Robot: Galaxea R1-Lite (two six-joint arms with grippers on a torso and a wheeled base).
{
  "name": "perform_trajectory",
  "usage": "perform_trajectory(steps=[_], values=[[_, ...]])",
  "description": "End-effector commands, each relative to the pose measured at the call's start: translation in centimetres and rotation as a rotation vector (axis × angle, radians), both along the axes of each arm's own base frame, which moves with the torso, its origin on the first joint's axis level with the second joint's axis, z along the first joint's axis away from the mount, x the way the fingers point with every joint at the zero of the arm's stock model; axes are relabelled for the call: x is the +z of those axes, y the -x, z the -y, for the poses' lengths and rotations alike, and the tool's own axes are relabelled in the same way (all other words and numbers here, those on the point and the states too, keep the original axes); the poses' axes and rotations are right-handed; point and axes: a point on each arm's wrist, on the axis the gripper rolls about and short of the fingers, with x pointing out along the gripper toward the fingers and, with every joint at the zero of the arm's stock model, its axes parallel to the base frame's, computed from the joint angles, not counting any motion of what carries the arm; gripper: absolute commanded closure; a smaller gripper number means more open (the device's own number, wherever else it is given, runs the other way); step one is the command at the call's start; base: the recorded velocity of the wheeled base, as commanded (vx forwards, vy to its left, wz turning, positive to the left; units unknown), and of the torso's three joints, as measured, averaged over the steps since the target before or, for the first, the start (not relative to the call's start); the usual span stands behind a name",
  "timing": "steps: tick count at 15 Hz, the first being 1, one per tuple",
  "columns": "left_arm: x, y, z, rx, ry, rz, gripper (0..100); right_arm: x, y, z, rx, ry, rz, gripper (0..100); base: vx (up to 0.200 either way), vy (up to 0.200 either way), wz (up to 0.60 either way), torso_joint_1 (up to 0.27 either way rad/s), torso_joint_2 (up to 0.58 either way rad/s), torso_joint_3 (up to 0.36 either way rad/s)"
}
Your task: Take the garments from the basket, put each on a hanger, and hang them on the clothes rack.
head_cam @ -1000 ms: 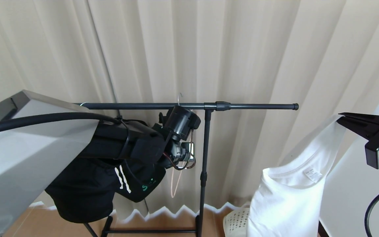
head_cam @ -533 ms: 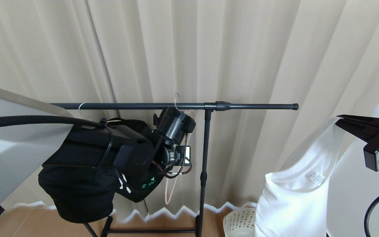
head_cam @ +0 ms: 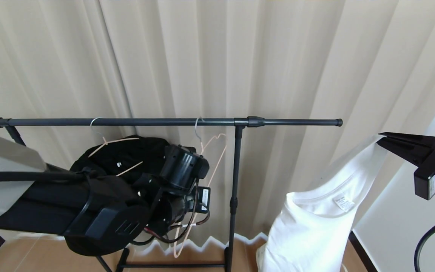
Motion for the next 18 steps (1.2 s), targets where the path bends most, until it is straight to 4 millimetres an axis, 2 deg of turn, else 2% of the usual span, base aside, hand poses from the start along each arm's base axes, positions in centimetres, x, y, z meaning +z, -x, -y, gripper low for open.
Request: perform_trajectory(steps=[1, 2, 5, 6, 10, 11, 14, 18], values=[[-0.5, 2.7, -2.4, -0.049, -0.021, 0.066, 100, -0.1, 0.0, -0.5, 0.024, -0.004, -0.007, 100, 0.000, 0.000, 0.00, 0.000, 0.00, 0.000], [-1.0, 4.4, -3.9, -0.107, -0.045, 0.149, 100, -0.1, 0.1, -1.0, 0.037, -0.006, -0.011, 100, 0.000, 0.000, 0.00, 0.000, 0.00, 0.000], [-2.1, 5.9, -5.7, -0.139, -0.075, 0.212, 100, -0.3, -0.4, -1.5, 0.047, -0.023, -0.034, 100, 0.000, 0.000, 0.00, 0.000, 0.00, 0.000], [-2.4, 7.1, -6.7, -0.153, -0.090, 0.230, 100, -0.2, -0.6, -1.7, 0.044, -0.050, -0.043, 100, 0.000, 0.000, 0.00, 0.000, 0.00, 0.000], [-2.0, 10.3, -9.2, -0.186, -0.117, 0.252, 100, -0.8, -1.3, -2.3, -0.036, -0.031, -0.061, 100, 0.000, 0.000, 0.00, 0.000, 0.00, 0.000], [-1.9, 10.9, -9.6, -0.213, -0.112, 0.256, 100, -0.9, -1.5, -2.4, -0.055, -0.030, -0.053, 100, 0.000, 0.000, 0.00, 0.000, 0.00, 0.000], [-0.9, 12.6, -10.4, -0.469, -0.054, 0.299, 100, -1.0, -2.0, -2.5, -0.074, -0.032, -0.039, 100, 0.000, 0.000, 0.00, 0.000, 0.00, 0.000], [-0.4, 13.3, -9.9, -0.662, -0.032, 0.336, 100, -1.4, -2.5, -2.8, -0.077, -0.024, -0.056, 100, 0.000, 0.000, 0.00, 0.000, 0.00, 0.000]])
